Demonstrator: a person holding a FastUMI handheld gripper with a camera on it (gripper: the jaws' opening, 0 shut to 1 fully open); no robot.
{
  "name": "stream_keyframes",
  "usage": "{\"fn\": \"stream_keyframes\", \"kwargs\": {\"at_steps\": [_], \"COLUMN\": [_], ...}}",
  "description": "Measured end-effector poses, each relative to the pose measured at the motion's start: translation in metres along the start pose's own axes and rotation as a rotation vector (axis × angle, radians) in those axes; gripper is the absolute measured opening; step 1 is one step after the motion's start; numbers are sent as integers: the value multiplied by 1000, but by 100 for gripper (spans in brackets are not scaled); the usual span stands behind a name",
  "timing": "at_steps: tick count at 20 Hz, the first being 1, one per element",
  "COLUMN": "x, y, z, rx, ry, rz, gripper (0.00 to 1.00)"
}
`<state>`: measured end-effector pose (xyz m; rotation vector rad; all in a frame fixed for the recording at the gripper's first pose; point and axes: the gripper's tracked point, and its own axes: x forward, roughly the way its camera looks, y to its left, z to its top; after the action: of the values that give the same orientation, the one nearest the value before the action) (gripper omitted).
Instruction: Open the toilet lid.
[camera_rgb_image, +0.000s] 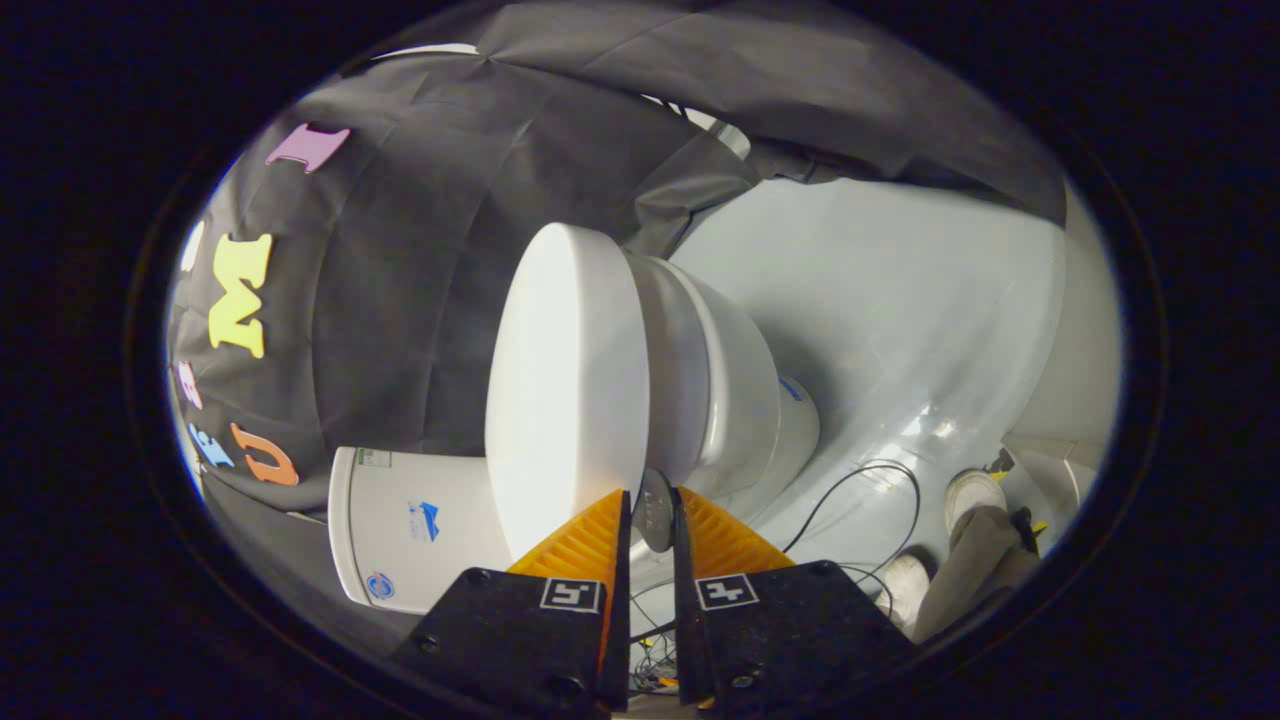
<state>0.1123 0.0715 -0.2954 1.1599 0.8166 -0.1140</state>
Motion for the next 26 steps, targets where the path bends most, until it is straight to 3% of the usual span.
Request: {"fn": "stream_keyframes", "kwargs": {"at_steps": [6, 9, 16, 22, 26], "x": [-12, -15, -29, -51, -62], "y": [19, 22, 42, 82, 113], "z": [3, 1, 0, -7, -16], "rx": [-85, -109, -307, -352, -446], "ry": [-31, -26, -38, -53, -74], "rz": [8, -21, -128, -75, -67], "gripper": [21, 21, 21, 21, 21]}}
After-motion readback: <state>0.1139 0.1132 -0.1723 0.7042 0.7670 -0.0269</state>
